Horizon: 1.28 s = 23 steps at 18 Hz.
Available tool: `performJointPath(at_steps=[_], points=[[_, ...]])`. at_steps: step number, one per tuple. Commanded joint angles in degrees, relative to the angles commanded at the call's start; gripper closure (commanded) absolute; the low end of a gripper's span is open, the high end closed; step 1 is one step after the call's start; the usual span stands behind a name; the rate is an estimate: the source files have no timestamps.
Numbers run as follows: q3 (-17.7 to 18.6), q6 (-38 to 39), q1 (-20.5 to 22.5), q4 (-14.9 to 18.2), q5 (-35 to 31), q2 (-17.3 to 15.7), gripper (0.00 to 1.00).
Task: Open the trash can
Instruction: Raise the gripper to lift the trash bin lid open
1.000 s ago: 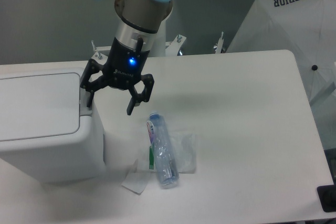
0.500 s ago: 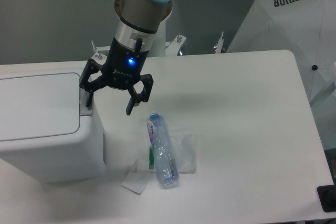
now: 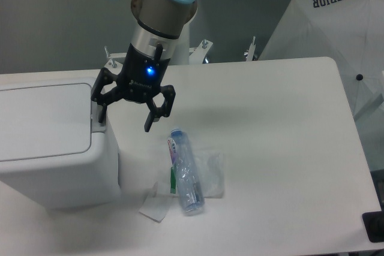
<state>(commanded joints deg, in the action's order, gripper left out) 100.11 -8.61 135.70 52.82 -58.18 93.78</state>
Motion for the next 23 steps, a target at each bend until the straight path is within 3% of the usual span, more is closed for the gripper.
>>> performJointPath(at_steps=[12, 19, 23], points=[[-1.4, 0.0, 0.09, 0.0, 0.0, -0.61, 0.0], [-10.27, -2.01, 1.57, 0.09, -0.17, 0.17, 0.0], [-12.65, -6.58, 2.2, 0.09, -7.01, 1.05, 0.0]])
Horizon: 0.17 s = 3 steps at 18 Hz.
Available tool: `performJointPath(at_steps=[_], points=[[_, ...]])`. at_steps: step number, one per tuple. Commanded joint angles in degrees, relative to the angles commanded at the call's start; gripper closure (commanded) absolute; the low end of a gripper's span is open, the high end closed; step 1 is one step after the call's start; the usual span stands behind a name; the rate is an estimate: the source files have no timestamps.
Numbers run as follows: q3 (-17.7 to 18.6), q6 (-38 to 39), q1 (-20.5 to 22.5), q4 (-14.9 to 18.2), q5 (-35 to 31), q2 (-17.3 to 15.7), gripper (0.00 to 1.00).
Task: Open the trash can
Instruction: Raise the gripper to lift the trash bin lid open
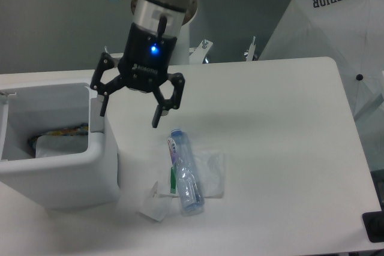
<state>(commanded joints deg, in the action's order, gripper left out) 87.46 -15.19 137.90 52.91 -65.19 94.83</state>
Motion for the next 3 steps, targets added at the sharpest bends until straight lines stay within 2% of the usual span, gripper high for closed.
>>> performJointPath(at_steps=[3], points=[[0.08, -2.91, -0.09, 0.17, -4.76, 0.0, 0.0]])
